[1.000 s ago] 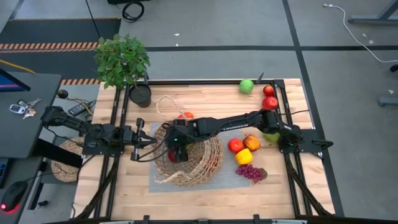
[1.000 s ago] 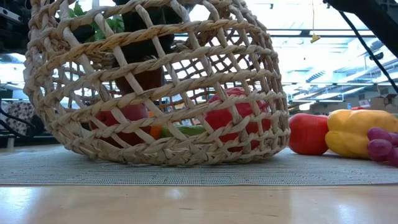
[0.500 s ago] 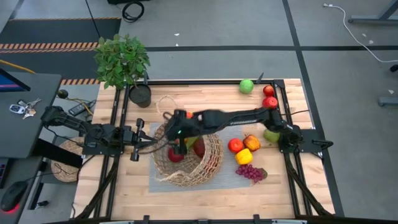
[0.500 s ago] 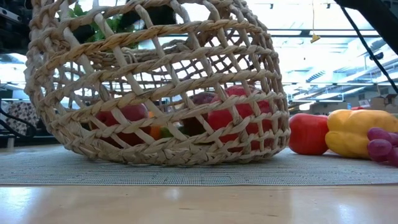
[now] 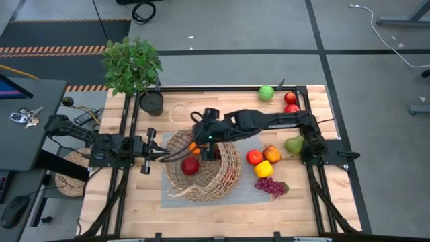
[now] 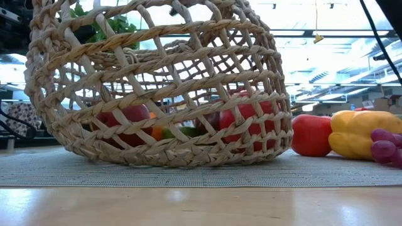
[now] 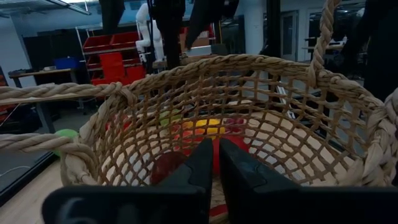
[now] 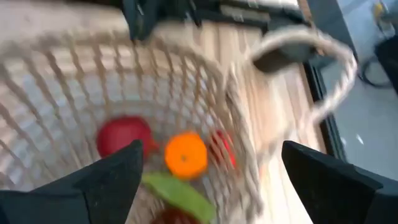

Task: Build produce basket
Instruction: Put the red apple into the brown woven basket

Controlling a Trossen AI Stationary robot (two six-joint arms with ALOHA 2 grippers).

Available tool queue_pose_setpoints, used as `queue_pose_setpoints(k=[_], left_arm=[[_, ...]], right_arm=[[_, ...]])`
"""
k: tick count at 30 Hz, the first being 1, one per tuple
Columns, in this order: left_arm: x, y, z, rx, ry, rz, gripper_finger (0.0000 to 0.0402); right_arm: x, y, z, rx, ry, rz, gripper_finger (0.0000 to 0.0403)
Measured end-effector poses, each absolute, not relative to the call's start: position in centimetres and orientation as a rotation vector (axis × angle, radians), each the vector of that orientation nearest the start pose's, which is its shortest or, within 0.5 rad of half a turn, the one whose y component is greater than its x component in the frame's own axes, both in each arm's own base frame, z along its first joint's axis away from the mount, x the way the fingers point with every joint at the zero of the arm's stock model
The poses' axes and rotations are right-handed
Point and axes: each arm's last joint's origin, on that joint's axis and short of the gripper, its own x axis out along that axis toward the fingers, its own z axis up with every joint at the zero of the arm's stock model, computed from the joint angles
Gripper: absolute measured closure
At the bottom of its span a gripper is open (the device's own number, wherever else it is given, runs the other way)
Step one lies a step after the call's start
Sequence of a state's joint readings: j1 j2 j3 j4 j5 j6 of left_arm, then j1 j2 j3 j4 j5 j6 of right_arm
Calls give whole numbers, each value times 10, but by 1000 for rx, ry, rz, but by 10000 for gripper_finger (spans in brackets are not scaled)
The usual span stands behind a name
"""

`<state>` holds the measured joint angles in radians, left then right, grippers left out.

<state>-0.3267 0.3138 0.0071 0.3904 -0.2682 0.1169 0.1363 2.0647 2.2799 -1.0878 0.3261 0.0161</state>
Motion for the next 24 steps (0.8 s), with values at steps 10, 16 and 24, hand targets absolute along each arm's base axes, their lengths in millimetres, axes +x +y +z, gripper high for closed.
queue_pose_setpoints(k=[10,16,24], left_arm=[[112,-30,176,93,-83,-53,373],[112,-30,176,92,-84,-53,366],[112,-30,176,92,-83,-53,373]], right_arm=[[411,51,356,-243,952,-306,21],[381,37,351,-201,891,-347,35],[323,3,320,-119,714,-402,44]])
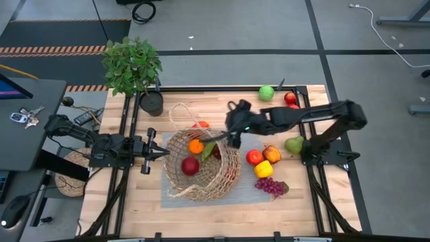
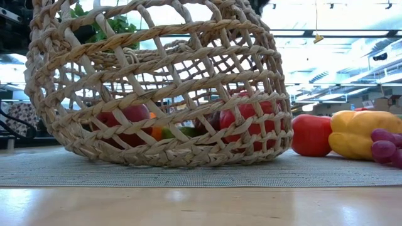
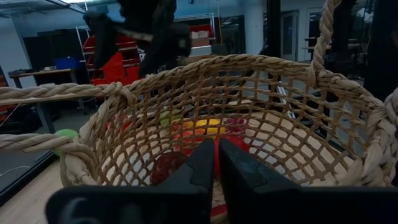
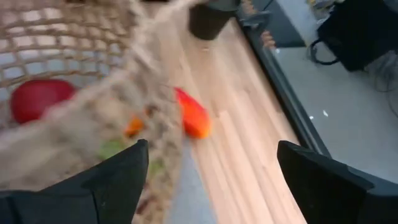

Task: Build produce basket
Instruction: Put the red apple into the brown woven basket

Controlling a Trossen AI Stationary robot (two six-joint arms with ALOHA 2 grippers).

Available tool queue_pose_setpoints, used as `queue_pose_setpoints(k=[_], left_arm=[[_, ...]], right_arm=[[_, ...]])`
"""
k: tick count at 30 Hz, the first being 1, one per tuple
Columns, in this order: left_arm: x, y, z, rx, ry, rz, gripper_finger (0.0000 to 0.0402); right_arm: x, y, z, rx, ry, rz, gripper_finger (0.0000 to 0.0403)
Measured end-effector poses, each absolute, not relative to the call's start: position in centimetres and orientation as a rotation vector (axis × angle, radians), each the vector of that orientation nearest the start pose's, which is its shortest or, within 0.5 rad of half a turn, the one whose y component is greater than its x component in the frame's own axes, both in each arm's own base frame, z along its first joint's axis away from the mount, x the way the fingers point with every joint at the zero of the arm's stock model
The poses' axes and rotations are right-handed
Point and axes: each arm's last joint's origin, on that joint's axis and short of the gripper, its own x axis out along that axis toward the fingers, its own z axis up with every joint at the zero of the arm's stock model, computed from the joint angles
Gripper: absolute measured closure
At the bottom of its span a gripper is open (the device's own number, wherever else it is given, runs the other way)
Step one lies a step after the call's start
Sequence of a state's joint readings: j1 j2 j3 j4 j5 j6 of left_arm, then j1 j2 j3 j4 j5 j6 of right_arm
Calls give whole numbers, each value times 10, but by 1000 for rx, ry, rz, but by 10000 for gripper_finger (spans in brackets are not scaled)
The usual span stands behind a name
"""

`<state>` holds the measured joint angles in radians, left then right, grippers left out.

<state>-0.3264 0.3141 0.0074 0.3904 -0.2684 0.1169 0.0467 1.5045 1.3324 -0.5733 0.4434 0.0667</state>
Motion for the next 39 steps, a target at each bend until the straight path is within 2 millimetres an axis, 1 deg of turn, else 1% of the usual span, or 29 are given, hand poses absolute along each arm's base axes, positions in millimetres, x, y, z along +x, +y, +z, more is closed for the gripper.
queue_pose_setpoints(k=[6,10,14,18,20,21,23,25,27,29,31,33,36,39], left_arm=[[112,-30,176,92,-83,-53,370],[112,-30,176,92,-84,-53,366],[112,-30,176,92,-84,-53,369],[112,-30,176,92,-84,-53,374],[112,-30,176,92,-84,-53,373],[112,-30,176,92,-84,-53,372],[112,-30,176,92,-83,-54,369],[112,-30,176,92,-84,-53,367],[112,-30,176,92,-84,-54,366],[112,-30,176,92,-83,-53,367],[112,-30,176,92,-84,-54,370],[112,-30,176,92,-83,-54,372],[112,-30,176,92,-83,-54,374],[112,-30,176,92,-83,-54,370]], right_arm=[[285,-24,281,-82,659,-461,44],[266,-38,260,-65,643,-514,44],[253,-54,253,-44,641,-603,44],[245,-81,247,-1,664,-738,44],[241,-93,244,52,669,-776,44],[238,-97,241,96,684,-755,44],[237,-98,240,182,691,-659,44],[237,-93,242,239,693,-554,44],[238,-82,242,263,705,-443,44],[239,-67,240,261,753,-318,44],[240,-50,239,254,790,-235,44],[240,-32,236,242,842,-208,44],[240,-5,230,179,901,-193,44],[240,18,231,111,894,-164,44]])
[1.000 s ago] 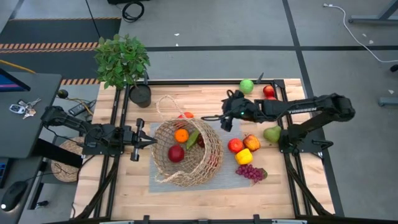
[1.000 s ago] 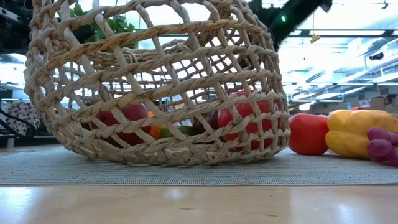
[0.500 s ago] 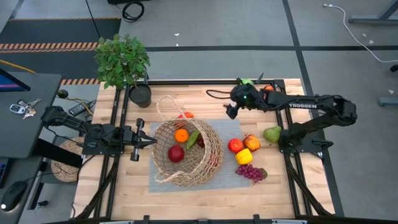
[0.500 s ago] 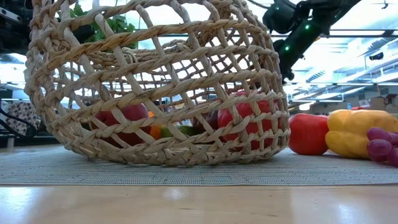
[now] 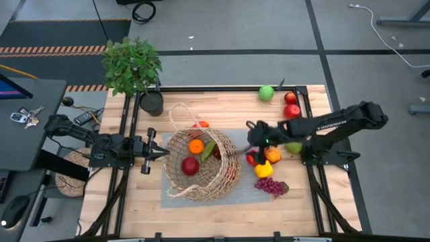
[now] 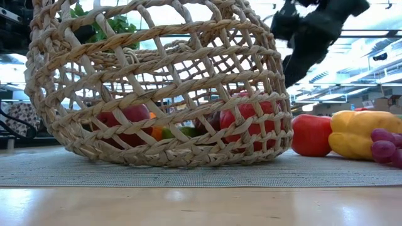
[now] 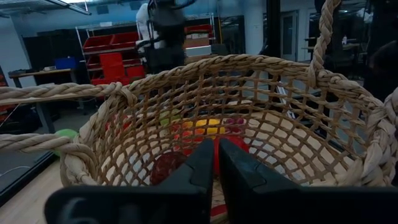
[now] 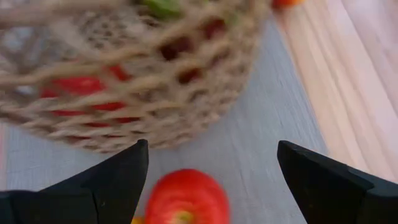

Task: Build produce basket
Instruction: Put the red apple into the brown woven basket

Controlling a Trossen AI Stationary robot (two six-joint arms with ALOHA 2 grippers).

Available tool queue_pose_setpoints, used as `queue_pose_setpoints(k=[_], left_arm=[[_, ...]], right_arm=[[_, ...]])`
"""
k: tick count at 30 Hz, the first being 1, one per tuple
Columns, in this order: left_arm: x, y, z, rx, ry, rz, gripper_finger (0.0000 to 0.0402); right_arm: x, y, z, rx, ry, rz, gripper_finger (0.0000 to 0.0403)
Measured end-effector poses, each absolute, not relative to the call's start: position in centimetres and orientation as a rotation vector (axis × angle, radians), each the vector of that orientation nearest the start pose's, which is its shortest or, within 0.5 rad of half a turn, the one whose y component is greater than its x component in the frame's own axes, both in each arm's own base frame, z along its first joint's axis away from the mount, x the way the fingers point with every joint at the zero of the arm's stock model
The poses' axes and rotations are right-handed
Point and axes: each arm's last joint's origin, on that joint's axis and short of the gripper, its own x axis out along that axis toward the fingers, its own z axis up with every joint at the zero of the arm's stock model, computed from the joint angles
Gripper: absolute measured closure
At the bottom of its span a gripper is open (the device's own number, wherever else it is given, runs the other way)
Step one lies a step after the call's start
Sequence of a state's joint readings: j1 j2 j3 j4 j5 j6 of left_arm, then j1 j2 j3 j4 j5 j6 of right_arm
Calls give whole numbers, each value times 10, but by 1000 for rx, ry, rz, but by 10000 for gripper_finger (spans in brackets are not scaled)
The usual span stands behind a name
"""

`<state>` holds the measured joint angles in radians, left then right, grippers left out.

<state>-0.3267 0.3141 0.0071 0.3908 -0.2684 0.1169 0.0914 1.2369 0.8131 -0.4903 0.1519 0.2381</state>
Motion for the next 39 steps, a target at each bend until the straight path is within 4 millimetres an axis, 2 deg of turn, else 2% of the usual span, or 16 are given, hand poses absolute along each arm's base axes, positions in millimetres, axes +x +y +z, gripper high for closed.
queue_pose_setpoints(k=[4,9,22,30,36,39], left_arm=[[112,-30,176,92,-83,-53,366],[112,-30,176,92,-84,-53,371],[112,-30,176,92,-84,-54,366],[112,-30,176,92,-84,-54,374],[112,-30,176,92,-83,-54,366],[112,-30,176,92,-84,-53,367]], right_arm=[[237,40,231,35,877,-148,45],[240,55,221,10,909,-139,46],[257,64,172,-80,1113,-157,46],[254,62,180,-99,1073,-197,46],[244,58,196,-104,1030,-212,46],[234,55,196,-100,974,-220,46]])
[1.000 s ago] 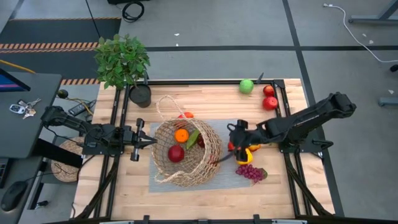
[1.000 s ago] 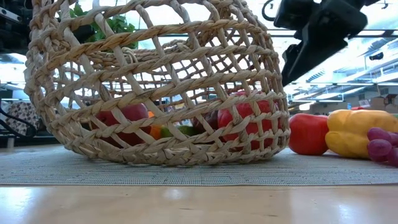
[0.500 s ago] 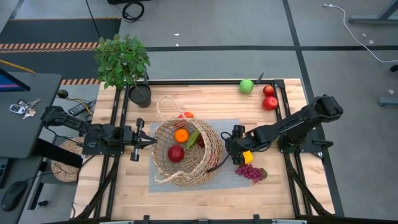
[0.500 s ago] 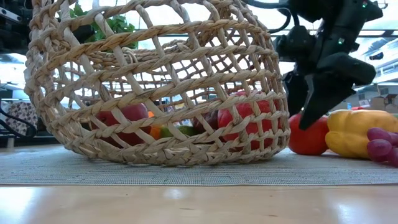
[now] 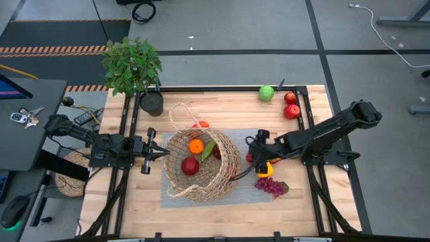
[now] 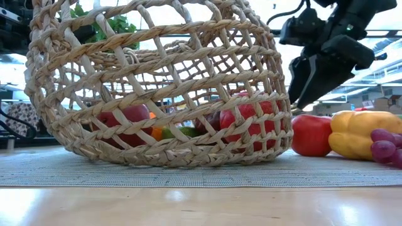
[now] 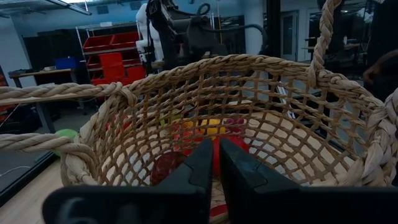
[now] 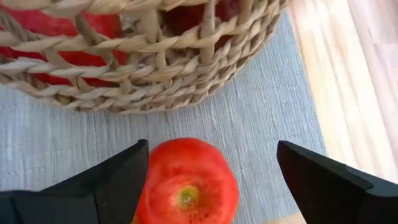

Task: Build produce basket
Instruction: Put the red apple into the brown woven basket

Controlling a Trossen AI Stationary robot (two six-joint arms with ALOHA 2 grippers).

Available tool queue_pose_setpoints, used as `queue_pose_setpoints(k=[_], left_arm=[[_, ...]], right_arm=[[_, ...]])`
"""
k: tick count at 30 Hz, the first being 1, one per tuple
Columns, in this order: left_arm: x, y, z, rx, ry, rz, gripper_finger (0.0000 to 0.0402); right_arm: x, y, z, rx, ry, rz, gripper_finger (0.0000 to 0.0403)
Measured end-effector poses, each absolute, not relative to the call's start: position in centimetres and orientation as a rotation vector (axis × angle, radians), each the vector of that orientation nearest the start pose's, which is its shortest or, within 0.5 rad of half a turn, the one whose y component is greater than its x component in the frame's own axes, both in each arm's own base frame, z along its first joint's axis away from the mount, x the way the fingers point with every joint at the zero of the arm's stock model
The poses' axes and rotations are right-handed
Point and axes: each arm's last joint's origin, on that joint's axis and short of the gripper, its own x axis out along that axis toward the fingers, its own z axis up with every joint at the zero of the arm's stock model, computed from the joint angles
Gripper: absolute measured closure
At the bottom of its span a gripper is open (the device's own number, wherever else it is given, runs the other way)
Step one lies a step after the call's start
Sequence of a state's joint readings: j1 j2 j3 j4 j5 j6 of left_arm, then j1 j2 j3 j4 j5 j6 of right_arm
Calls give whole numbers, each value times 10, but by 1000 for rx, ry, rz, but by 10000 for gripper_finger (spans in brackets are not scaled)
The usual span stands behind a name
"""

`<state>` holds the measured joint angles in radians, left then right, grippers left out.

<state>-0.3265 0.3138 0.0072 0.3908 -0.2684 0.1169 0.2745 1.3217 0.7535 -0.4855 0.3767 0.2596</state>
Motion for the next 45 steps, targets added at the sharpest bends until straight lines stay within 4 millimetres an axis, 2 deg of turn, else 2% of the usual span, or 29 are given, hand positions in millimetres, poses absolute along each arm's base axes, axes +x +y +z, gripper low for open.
queue_pose_setpoints(k=[8,11,17,33,45], left_arm=[[112,-30,176,92,-83,-54,373],[112,-30,176,92,-83,-53,369],[112,-30,176,92,-83,-53,367],[112,-30,176,92,-83,-53,367],[112,-30,176,92,-84,-53,367]], right_arm=[[210,48,174,-25,782,-200,46],[205,44,164,-22,790,-208,46],[204,43,158,27,766,-168,46],[207,44,161,32,738,-164,48],[218,42,192,11,818,-154,54]])
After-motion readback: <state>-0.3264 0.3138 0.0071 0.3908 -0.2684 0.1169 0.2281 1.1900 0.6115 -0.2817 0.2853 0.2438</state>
